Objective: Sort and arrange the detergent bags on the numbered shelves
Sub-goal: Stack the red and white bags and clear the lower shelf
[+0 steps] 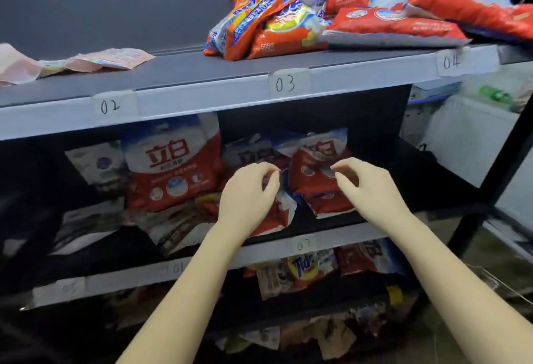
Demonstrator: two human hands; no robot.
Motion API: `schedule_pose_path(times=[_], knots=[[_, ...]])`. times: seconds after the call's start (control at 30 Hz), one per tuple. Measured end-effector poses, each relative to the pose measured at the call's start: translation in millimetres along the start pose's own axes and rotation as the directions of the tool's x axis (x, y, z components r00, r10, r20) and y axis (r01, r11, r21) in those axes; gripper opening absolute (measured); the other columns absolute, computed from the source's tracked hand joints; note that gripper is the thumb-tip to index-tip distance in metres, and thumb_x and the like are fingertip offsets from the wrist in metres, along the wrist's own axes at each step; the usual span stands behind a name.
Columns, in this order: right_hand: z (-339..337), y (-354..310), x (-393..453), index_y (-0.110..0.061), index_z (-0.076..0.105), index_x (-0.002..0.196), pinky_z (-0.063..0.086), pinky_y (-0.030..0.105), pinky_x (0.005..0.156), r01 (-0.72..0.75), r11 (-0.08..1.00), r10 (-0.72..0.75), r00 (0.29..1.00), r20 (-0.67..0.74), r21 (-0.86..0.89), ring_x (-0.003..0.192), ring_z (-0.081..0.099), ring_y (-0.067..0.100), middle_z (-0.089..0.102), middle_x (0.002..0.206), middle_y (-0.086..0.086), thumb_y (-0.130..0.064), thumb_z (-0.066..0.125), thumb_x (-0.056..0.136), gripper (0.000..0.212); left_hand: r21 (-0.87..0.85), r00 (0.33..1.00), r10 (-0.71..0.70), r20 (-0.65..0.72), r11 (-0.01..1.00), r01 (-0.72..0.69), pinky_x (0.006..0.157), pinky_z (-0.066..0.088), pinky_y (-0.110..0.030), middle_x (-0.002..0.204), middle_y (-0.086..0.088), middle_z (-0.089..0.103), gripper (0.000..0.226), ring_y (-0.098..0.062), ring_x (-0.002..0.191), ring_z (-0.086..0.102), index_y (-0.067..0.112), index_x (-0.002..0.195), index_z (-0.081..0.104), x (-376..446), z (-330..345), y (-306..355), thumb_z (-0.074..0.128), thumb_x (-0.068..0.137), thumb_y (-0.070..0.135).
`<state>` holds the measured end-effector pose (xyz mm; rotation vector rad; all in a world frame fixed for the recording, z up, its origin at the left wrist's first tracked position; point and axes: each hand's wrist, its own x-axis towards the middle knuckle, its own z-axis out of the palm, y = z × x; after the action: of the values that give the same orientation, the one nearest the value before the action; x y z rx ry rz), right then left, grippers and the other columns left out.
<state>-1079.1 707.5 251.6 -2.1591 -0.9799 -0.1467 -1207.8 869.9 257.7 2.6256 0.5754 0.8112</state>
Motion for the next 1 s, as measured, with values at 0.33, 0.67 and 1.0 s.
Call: schedule_pose_path(times=[0.33, 0.67, 1.0], knots=[[57, 131, 121, -0.007, 0.057, 0.121, 0.039, 0.031, 0.077, -0.420, 0.901, 0.427, 0.903, 0.052, -0.110, 0.109, 0.057, 0.033, 0.060, 0.120, 0.017, -0.050, 0.042, 0.095, 0.052, -0.040, 0.899, -0.327, 0.293, 0.935, 0.353, 0.096, 0.041, -0.032, 0.113, -0.014, 0.063, 0.051, -0.027, 0.105, 0.058, 0.010, 0.115, 0.060, 105, 128, -24, 0.032, 0.098, 0.049], [62, 154, 135, -0.020, 0.065, 0.101, 0.057, 0.040, 0.082, -0.518, 0.721, 0.501, 0.849, 0.171, 0.461, 0.076, 0.071, 0.019, 0.073, 0.085, 0.002, -0.048, 0.063, 0.084, 0.034, -0.474, 0.850, -0.363, 0.382, 0.713, 0.517, 0.092, 0.050, -0.036, 0.114, -0.003, 0.067, 0.054, -0.019, 0.100, 0.065, 0.030, 0.113, 0.061, 159, 159, -18, 0.056, 0.077, 0.069], [-10, 146, 36, -0.016, 0.062, 0.078, 0.056, 0.039, 0.070, -0.422, 0.681, 0.608, 0.782, -0.141, 0.599, 0.068, 0.069, 0.024, 0.071, 0.080, 0.012, -0.033, 0.056, 0.093, 0.024, -0.753, 0.880, -0.081, 0.468, 0.485, 0.445, 0.082, 0.056, -0.035, 0.103, 0.001, 0.072, 0.028, -0.016, 0.090, 0.071, 0.031, 0.111, 0.062, 113, 154, 46, 0.065, 0.085, 0.040]])
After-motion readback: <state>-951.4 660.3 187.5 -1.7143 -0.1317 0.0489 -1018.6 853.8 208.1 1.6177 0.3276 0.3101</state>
